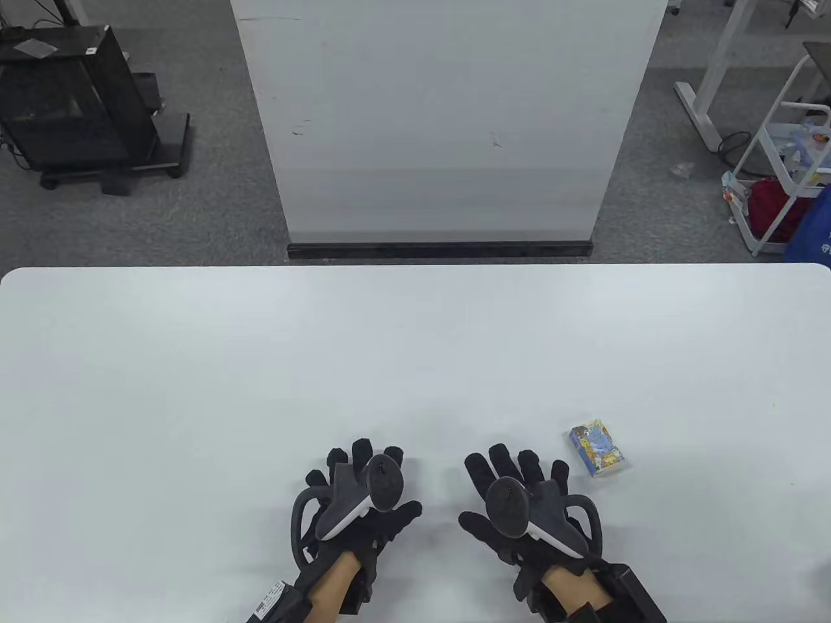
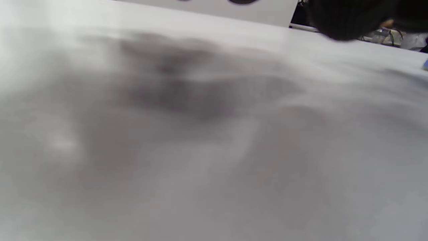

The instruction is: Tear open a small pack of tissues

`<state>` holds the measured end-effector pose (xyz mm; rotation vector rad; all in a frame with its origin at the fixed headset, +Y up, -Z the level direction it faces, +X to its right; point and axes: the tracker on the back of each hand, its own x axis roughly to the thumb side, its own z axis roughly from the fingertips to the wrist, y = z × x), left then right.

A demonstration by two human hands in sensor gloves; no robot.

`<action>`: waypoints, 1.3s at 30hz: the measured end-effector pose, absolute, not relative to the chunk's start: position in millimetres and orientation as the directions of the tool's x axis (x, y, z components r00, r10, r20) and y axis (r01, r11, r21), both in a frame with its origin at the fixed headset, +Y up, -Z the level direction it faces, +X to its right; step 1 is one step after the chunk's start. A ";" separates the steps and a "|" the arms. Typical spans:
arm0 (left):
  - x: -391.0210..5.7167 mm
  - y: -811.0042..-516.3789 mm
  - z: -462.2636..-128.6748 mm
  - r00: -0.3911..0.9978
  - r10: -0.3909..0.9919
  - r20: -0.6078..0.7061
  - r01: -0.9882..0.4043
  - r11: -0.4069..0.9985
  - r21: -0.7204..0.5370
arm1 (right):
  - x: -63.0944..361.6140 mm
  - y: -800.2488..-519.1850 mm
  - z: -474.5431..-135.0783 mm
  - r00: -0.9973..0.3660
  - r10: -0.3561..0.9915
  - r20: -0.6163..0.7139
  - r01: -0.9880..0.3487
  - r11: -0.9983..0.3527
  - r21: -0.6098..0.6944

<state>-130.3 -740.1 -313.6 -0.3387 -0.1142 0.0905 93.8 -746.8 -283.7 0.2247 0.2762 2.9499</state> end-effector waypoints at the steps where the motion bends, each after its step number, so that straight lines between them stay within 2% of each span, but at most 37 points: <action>1: -130.1 -740.9 -313.4 0.989 0.109 0.095 -0.071 0.937 -0.341 | 93.9 -747.5 -284.1 -0.975 0.177 0.133 -0.148 -0.968 0.203; 6: -130.3 -736.9 -312.9 0.989 0.119 0.088 -0.084 0.942 -0.325 | 99.1 -743.5 -284.3 -0.972 0.202 0.121 -0.180 -0.969 0.171; 12: -132.4 -727.1 -311.1 0.985 0.149 0.081 -0.126 0.962 -0.243 | 117.3 -728.6 -285.9 -0.972 0.225 0.061 -0.219 -0.971 0.093; 23: -135.7 -723.3 -311.0 0.986 0.162 0.049 -0.149 0.967 -0.205 | 182.3 -722.9 -305.4 -0.953 0.194 -0.231 -0.197 -0.980 -0.011; 26: -137.3 -721.9 -311.5 0.984 0.171 0.044 -0.159 0.967 -0.198 | 198.7 -722.5 -308.3 -0.922 0.182 -0.343 -0.191 -0.982 -0.005; 30: -138.8 -722.7 -311.8 0.983 0.177 0.041 -0.166 0.966 -0.197 | 224.5 -726.5 -309.8 -0.867 0.212 -0.451 -0.253 -0.967 0.032; 35: -138.0 -723.3 -312.3 0.983 0.177 0.042 -0.164 0.964 -0.209 | 235.4 -738.7 -314.9 -0.847 0.220 -0.485 -0.297 -0.951 0.087; 39: -136.9 -724.5 -312.5 0.984 0.172 0.046 -0.159 0.964 -0.213 | 233.0 -747.5 -319.7 -0.844 0.196 -0.499 -0.281 -0.954 0.101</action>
